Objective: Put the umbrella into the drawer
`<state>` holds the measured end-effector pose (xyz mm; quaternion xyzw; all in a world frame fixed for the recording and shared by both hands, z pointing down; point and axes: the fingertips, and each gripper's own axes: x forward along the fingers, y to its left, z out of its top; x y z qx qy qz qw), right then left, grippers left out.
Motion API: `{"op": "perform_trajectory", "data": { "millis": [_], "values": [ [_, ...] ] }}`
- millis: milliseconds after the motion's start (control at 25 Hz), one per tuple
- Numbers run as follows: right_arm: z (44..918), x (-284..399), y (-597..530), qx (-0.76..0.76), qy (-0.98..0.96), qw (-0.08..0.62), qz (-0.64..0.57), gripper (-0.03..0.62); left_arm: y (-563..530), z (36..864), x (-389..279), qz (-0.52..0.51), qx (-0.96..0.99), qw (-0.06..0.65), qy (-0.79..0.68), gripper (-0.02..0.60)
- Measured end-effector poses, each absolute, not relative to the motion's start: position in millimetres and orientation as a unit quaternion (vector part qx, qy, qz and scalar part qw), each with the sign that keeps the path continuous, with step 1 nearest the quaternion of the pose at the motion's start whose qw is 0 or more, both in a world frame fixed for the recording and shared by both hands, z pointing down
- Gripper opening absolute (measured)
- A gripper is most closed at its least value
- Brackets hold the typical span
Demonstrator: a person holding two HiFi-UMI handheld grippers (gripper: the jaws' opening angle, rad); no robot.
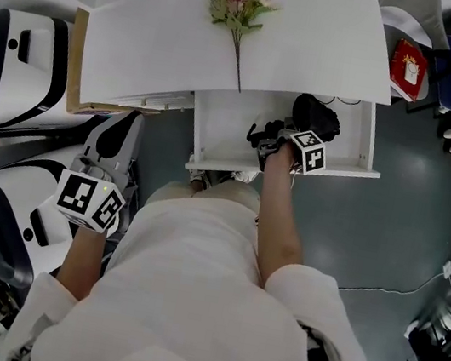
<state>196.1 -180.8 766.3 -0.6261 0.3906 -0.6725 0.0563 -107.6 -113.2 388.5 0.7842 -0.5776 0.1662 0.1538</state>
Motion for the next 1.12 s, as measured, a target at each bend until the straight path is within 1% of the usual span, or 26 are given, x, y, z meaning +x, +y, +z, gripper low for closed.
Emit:
{"op": "perform_trajectory", "data": {
  "millis": [680, 800, 920, 1120],
  "values": [
    [789, 182, -185, -0.609, 0.4, -0.006, -0.685, 0.256, -104, 404, -115, 0.154, 0.79, 0.175, -0.567, 0.014],
    [785, 179, -186, -0.6, 0.415, -0.008, -0.683, 0.288, -102, 408, -122, 0.147, 0.794, 0.182, -0.561, 0.014],
    [774, 179, -188, -0.602, 0.424, -0.008, -0.676, 0.288, -104, 410, -132, 0.139, 0.801, 0.183, -0.553, 0.014],
    [749, 172, -177, -0.613, 0.429, 0.011, -0.663, 0.294, -105, 409, -144, 0.119, 0.819, 0.183, -0.53, 0.014]
  ]
}}
